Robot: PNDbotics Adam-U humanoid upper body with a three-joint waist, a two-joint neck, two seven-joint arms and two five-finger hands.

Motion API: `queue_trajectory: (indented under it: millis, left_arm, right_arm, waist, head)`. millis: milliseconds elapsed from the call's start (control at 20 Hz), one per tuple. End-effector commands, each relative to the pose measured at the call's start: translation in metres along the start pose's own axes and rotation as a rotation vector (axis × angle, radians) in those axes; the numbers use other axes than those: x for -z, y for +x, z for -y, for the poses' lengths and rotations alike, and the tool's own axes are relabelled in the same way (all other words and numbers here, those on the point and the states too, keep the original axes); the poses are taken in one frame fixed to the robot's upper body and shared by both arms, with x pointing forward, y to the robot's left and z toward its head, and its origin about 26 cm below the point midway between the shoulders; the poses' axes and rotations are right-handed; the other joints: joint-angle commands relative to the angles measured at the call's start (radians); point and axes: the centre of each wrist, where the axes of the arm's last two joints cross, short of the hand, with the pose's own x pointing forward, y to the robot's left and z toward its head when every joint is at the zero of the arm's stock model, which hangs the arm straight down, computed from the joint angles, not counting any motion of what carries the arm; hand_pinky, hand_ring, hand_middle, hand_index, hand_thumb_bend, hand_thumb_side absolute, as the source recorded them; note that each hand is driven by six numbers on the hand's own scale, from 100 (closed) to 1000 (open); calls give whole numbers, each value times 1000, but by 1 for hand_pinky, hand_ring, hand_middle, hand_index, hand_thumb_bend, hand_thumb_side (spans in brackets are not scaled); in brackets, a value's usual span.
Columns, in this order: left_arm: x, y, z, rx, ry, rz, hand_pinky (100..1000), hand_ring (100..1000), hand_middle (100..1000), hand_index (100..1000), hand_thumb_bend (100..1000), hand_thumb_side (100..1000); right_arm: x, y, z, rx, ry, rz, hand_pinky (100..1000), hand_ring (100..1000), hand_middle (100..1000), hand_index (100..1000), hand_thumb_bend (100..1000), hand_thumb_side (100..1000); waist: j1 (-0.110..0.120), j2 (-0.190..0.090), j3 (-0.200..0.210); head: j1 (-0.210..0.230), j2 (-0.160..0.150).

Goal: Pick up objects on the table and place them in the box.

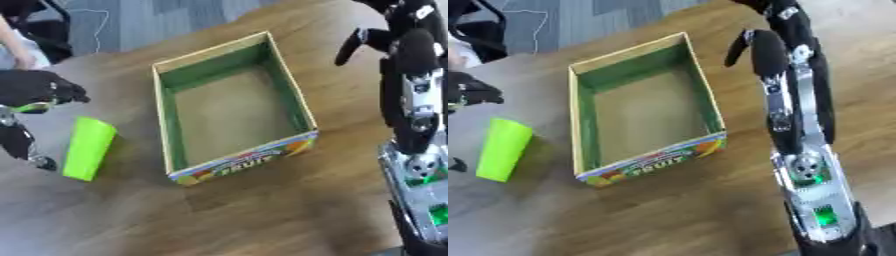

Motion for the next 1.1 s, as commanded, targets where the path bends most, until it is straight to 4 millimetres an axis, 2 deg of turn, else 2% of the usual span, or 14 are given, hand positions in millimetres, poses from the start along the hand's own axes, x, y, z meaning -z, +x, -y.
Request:
queue_trajectory:
  millis: [50,600,1100]
  left_arm:
    - [-5,-7,0,-41,-12,2,1000,995,998,1000,1000,517]
    - [-5,-7,-4,-84,-68,27,1000,999,1000,1000,1000,500]
    - [-1,0,-6,-136,-32,80,1000,976,1000,1000,1000,543]
  right_arm:
    - [4,4,2,-2,5,26,345,831,790,951,259,1000]
    - [5,4,2,-3,9,25,343,830,790,951,268,1000]
    - [4,3,2,-3,13,24,342,830,790,948,276,1000]
  waist:
    - [-4,-11,2]
    - [-5,-9,1]
    - [-1,-9,0]
  head:
    - [-4,0]
    - [-2,0]
    - [-5,0]
